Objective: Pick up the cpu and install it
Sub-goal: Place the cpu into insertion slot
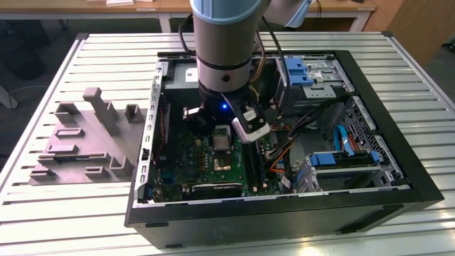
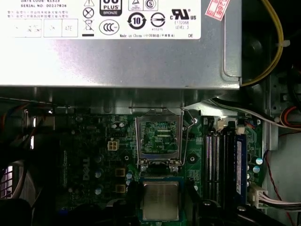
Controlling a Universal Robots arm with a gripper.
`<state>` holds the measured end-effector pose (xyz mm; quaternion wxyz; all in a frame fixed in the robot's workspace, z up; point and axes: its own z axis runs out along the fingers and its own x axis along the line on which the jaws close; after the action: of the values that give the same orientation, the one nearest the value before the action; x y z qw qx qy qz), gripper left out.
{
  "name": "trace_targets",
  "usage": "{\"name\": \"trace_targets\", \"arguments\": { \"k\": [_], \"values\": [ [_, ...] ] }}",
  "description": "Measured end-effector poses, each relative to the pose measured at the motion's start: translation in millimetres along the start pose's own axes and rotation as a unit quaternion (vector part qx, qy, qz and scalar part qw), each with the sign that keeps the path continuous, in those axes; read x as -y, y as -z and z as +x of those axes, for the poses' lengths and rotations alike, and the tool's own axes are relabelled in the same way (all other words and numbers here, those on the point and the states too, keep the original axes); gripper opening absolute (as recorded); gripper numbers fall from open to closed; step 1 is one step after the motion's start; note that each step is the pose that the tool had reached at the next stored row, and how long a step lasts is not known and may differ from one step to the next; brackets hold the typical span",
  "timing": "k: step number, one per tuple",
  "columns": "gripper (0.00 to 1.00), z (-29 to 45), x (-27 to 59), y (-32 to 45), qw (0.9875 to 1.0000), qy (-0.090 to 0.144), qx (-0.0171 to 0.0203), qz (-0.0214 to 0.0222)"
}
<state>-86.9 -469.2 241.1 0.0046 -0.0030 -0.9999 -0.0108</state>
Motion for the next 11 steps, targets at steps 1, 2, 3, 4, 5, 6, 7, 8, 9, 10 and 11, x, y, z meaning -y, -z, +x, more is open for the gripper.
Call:
{"name": "trace_targets", "arguments": {
  "k": [1,2,3,4,5,6,7,8,9,10,11],
  "values": [
    [0.47,0.0,0.0,-0.3,1.0000,0.000,0.0001,-0.0001],
    [0.47,0.0,0.0,-0.5,1.0000,0.000,0.0000,-0.0001],
    [0.47,0.0,0.0,-0.6,1.0000,0.000,0.0001,-0.0001],
    [0.47,0.0,0.0,-0.6,1.0000,0.000,0.0000,-0.0001],
    [0.47,0.0,0.0,-0.6,1.0000,0.000,0.0001,-0.0001],
    [0.47,0.0,0.0,-0.6,1.0000,0.000,0.0001,-0.0001],
    [0.47,0.0,0.0,-0.6,1.0000,0.000,0.0000,-0.0001],
    [0.47,0.0,0.0,-0.6,1.0000,0.000,0.0001,-0.0001],
    [0.47,0.0,0.0,-0.6,1.0000,0.000,0.0000,-0.0001],
    [0.47,0.0,0.0,-0.7,1.0000,0.000,0.0001,-0.0001],
    [0.47,0.0,0.0,-1.0,1.0000,0.000,0.0001,-0.0002]
  ]
}}
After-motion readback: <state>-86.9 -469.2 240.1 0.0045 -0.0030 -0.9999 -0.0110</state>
